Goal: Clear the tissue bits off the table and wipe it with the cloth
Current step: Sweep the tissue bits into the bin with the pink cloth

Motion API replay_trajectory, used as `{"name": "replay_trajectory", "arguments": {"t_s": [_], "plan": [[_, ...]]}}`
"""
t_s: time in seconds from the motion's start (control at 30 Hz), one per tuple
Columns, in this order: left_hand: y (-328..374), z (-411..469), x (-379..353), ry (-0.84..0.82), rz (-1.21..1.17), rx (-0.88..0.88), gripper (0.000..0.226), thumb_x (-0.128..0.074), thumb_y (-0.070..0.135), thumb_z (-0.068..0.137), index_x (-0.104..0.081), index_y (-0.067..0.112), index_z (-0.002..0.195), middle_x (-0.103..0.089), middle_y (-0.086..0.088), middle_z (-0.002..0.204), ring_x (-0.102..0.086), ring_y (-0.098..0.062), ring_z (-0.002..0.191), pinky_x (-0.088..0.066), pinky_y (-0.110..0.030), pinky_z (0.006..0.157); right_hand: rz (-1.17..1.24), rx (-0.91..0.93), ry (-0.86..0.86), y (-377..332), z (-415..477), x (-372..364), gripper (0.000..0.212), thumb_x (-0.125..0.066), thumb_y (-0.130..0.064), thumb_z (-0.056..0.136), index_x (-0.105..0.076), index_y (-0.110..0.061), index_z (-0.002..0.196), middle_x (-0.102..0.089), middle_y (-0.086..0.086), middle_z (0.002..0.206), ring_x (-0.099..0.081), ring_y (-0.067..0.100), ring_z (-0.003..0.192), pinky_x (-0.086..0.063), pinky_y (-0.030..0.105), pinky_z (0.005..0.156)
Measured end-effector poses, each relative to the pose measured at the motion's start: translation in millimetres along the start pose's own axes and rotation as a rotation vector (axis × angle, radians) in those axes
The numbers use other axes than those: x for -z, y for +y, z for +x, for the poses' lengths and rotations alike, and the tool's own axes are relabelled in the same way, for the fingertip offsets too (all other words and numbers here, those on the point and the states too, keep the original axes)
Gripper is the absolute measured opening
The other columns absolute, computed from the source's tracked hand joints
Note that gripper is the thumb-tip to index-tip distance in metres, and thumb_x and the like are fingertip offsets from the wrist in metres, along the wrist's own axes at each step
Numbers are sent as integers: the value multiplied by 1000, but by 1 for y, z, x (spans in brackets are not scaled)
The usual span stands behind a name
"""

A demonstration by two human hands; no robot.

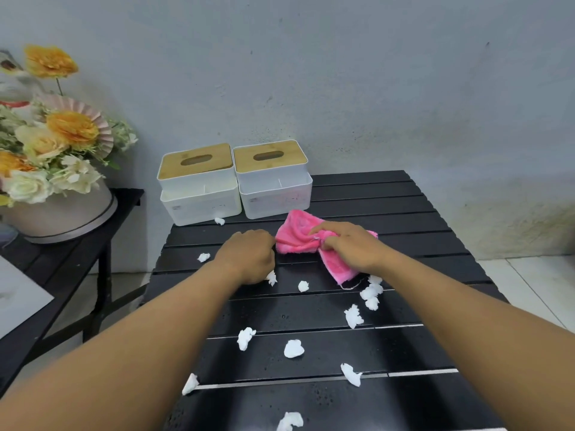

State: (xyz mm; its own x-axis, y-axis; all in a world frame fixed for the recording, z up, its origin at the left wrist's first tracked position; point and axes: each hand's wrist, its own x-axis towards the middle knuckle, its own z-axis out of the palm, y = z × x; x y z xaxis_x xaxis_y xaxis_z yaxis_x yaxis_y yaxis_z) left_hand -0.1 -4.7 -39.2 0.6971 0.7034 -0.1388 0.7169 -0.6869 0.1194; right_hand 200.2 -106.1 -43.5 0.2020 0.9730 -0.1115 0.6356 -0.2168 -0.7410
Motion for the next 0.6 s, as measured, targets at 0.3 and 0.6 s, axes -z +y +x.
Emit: {"name": "replay_trajectory", "arguments": {"t_s": [0.3, 0.6], "plan": [[-14, -7, 7, -140, 57, 19, 45, -28, 29, 101, -54, 13, 134, -48, -8, 143, -44, -27, 133, -34, -46, 110, -93, -50, 103, 16, 9, 14, 35, -46, -25, 95, -61, -39, 123, -57, -18, 128, -51, 11, 117, -40, 32, 97], [-18, -18, 9, -194, -24, -9, 52, -21, 34, 105, -33, 20, 153, -20, -5, 165, -17, -26, 151, -22, -48, 120, -267, 60, -12, -7, 11, -15, 11, -57, -42, 90, -55, -34, 98, -64, -9, 101, -58, 22, 97, -46, 36, 88]]}}
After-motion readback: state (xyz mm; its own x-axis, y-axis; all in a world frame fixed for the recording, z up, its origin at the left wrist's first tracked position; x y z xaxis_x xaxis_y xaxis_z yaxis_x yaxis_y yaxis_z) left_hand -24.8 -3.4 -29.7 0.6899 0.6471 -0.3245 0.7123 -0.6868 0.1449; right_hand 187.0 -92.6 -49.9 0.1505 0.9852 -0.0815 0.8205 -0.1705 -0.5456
